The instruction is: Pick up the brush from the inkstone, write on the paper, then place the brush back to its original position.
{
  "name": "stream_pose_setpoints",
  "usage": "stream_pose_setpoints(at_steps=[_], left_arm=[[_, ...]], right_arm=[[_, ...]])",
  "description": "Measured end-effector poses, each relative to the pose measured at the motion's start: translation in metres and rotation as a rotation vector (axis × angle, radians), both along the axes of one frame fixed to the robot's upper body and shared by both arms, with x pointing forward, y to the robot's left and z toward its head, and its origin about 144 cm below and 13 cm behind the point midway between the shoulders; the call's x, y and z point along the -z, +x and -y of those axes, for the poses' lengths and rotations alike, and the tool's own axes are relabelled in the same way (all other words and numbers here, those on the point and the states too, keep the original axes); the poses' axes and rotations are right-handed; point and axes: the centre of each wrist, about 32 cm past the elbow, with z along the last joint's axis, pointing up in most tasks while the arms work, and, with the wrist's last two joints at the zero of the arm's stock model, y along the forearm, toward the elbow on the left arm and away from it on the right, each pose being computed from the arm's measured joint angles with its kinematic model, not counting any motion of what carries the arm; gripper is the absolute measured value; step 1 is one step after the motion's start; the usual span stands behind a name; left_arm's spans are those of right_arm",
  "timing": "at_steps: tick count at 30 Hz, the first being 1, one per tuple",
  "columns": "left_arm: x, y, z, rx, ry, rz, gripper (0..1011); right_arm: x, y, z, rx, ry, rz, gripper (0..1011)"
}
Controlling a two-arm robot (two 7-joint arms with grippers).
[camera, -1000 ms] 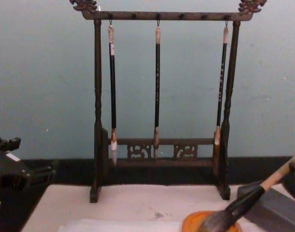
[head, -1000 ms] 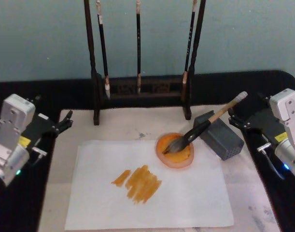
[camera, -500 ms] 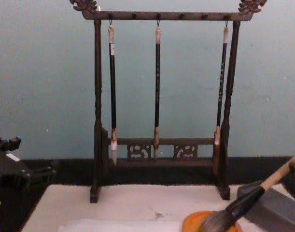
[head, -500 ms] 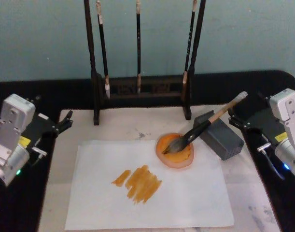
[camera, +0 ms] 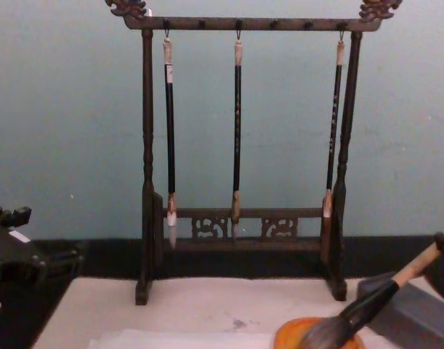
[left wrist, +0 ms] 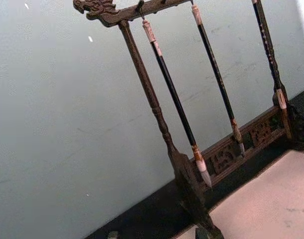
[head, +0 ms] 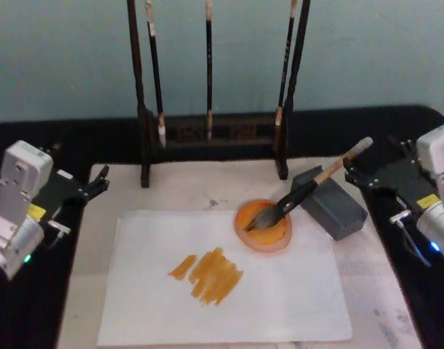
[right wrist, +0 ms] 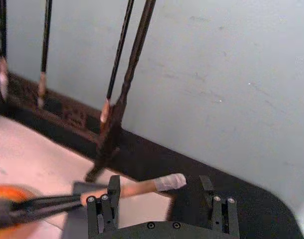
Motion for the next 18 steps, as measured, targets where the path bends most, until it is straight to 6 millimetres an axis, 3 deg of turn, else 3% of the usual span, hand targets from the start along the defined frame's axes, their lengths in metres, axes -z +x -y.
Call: stream_pose_setpoints(at_steps=[9,18], left_arm=[[0.000,0.000,0.000,0.000,0.000,0.000,1010],[0.000,0.000,0.000,0.000,0.000,0.000,1010]], right_arm=[[-0.020,-0.020,0.011,-0.054,0.318,-0.088,1000],[-0.024,-0.037,0.021,-0.058,0.620,-0.238,1000]])
